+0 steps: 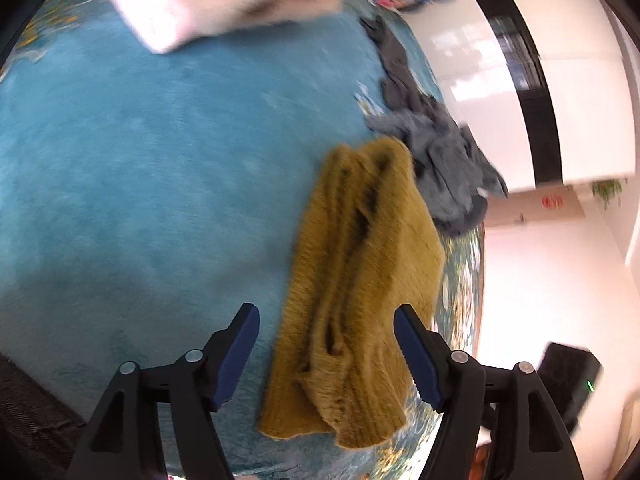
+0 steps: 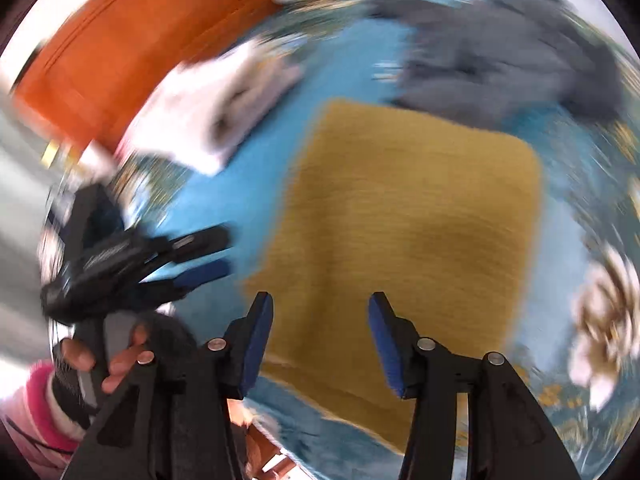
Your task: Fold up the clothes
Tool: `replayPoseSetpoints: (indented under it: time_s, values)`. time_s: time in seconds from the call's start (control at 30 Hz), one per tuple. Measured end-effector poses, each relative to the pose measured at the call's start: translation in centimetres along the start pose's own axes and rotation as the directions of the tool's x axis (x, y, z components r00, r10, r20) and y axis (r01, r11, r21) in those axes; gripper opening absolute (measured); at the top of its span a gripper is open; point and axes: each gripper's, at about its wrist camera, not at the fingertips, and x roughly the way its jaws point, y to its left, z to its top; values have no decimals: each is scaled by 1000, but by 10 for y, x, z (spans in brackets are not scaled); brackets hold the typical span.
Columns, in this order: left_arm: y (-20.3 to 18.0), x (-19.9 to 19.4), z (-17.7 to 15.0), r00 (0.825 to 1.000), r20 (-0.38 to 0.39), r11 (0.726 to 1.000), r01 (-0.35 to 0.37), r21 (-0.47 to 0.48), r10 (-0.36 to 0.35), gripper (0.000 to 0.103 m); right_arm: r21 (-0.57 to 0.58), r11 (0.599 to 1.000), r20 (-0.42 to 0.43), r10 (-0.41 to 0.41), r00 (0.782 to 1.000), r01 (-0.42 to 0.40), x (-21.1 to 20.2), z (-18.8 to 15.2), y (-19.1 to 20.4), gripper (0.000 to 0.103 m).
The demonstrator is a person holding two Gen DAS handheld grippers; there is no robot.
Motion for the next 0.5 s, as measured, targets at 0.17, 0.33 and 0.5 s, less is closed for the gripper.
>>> replayPoseSetpoints:
  time_s: [0.17, 0.33, 0.5]
  values:
    - [-33, 30, -3, 997, -55, 990, -54, 129, 62, 74, 247, 969, 1, -27, 1000, 26, -13, -23, -71, 51]
    - [-38, 51, -14, 976, -104, 964, -169, 207, 194, 71, 333, 943, -13, -24, 1000, 26, -9, -38, -97, 51]
    - [-23, 46, -11, 958, -105, 956, -251, 152, 268, 48, 363, 932, -12, 13, 1000, -8, -4, -44, -104, 51]
